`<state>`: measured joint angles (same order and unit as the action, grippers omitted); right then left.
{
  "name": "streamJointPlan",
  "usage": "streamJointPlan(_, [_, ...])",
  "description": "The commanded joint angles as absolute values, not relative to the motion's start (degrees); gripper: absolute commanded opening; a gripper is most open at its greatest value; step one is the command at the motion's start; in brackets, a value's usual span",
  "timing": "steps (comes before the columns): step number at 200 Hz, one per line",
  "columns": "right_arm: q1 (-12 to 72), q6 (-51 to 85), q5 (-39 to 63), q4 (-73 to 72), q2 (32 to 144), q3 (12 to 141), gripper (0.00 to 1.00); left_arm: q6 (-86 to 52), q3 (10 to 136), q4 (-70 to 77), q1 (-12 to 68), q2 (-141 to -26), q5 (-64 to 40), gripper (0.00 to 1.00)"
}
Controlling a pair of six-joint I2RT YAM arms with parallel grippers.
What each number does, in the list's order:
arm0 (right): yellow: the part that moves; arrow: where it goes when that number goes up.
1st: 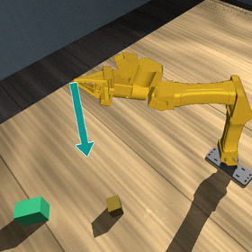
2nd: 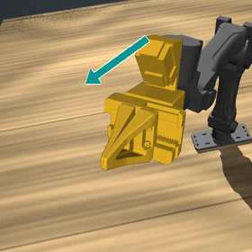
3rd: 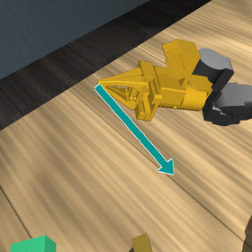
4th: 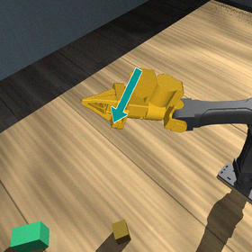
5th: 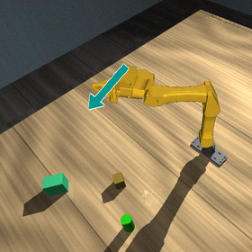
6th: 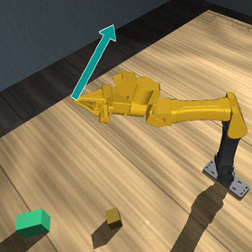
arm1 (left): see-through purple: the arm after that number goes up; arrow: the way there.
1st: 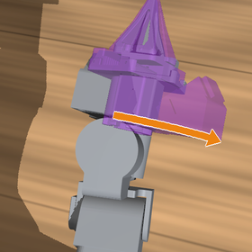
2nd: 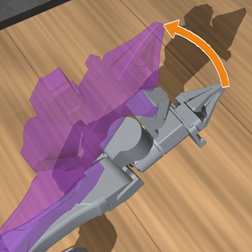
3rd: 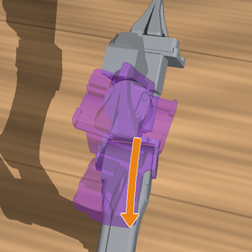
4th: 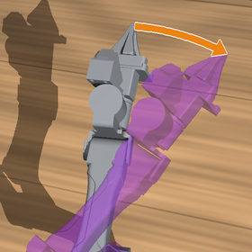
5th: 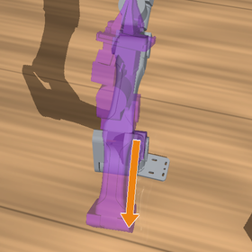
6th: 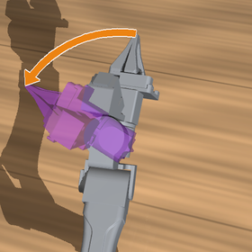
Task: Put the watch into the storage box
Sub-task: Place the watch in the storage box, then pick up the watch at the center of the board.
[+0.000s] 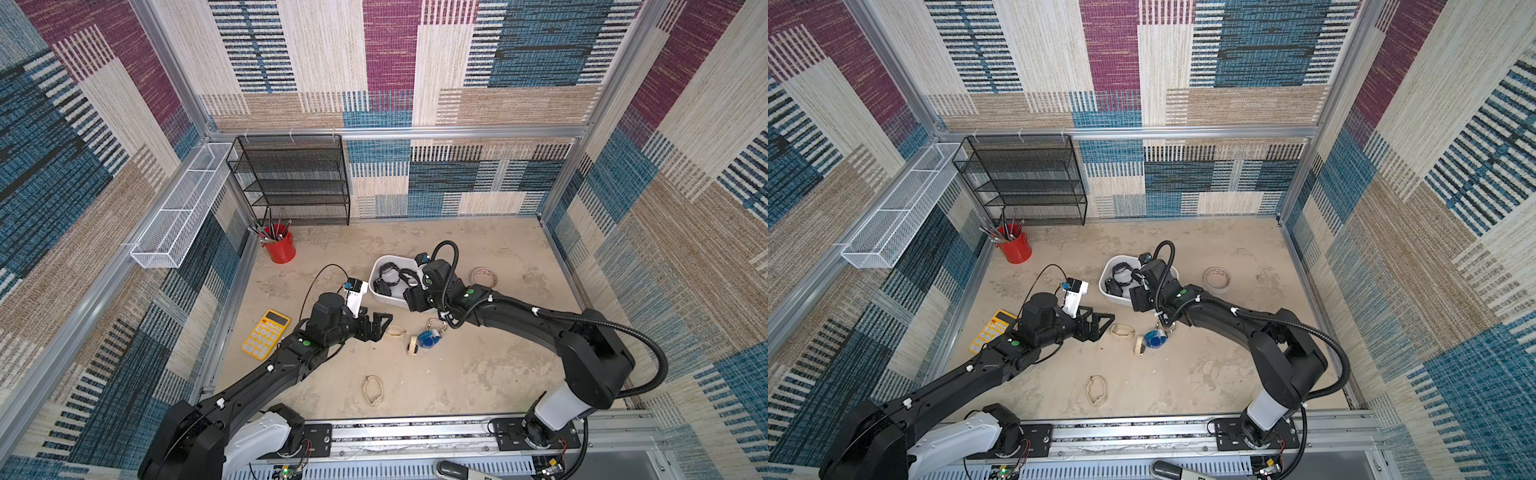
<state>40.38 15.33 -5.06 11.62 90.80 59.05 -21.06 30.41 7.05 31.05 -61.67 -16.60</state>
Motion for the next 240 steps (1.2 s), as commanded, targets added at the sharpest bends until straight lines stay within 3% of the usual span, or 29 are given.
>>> streamJointPlan(1, [40.3, 16.9, -6.2, 7.6, 86.2, 56.0, 0.89, -22.1, 30.1, 7.2, 31.0, -60.8, -15.1, 0.96])
streamJointPlan(25, [40.3, 17.0, -4.9, 4.0, 79.4, 50.0, 1.00, -22.3, 30.0, 7.2, 31.0, -60.5, -14.5, 0.96])
streamJointPlan(86, [40.3, 18.4, -5.6, -1.0, 65.9, 39.9, 1.00, -23.5, 30.9, 4.1, 31.0, -60.8, -14.6, 0.95])
streamJointPlan(166, [40.3, 17.0, -4.6, 0.1, 64.3, 40.5, 1.00, -28.9, 36.3, -27.8, 32.1, -51.7, -9.4, 0.84])
streamJointPlan(240, [40.3, 17.1, -3.5, -1.1, 66.5, 40.6, 1.00, -40.4, 28.3, -35.7, 39.2, -44.4, -6.3, 0.68])
